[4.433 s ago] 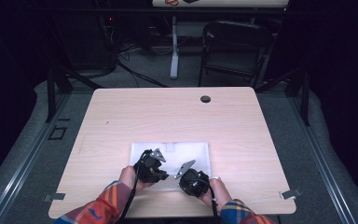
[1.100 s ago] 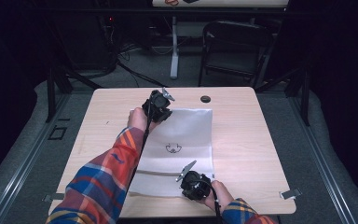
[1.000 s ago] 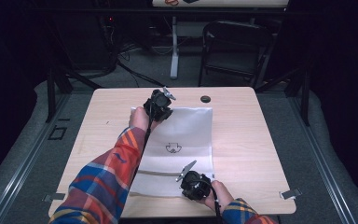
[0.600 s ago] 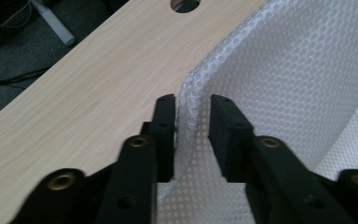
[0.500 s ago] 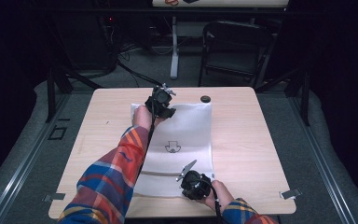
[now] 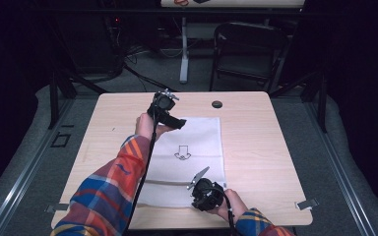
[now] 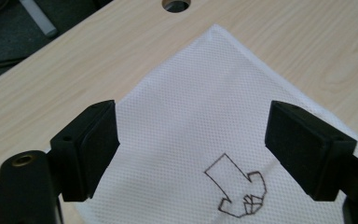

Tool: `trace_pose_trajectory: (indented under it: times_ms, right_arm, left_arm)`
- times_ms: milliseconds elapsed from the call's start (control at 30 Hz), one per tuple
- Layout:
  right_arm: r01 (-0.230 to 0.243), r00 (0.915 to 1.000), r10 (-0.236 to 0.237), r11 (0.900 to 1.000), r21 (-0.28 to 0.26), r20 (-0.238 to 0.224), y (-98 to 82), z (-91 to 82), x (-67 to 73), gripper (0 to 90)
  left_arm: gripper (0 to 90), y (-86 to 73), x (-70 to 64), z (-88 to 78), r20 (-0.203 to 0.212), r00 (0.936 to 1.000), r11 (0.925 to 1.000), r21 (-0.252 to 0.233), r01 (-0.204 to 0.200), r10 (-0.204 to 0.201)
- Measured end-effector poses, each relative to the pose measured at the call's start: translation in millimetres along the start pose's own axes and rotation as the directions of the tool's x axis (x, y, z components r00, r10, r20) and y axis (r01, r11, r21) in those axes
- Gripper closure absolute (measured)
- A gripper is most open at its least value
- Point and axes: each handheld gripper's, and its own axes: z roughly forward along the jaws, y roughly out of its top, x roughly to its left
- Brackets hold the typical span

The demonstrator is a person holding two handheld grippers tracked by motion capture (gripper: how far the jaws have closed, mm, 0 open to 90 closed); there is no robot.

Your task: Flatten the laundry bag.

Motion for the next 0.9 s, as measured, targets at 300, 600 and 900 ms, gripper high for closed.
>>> trace_pose_trajectory:
  times_ms: [300, 600, 900]
  right_arm:
    - [-0.028, 0.9996, 0.027, 0.998, -0.051, -0.01, 0.3, -20.4, -6.7, 46.8]
    - [-0.042, 0.9991, 0.042, 0.999, -0.03, 0.003, -5.5, -32.6, -14.8, 17.6]
    - [-0.08, 0.9963, 0.082, 0.996, -0.05, 0.028, -8.7, -38.9, -25.0, 9.8]
  left_arm:
    - [15.6, -22.1, -11.8, -13.5, 0.071, 0.9975, 0.9997, 0.022, -0.002, 0.0]
    - [14.4, -58.7, -32.1, -19.0, 0.143, 0.9894, 0.9978, 0.059, -0.032, 0.023]
    - [13.2, -96.9, -42.6, -19.8, 0.186, 0.9824, 0.9973, 0.07, -0.025, 0.011]
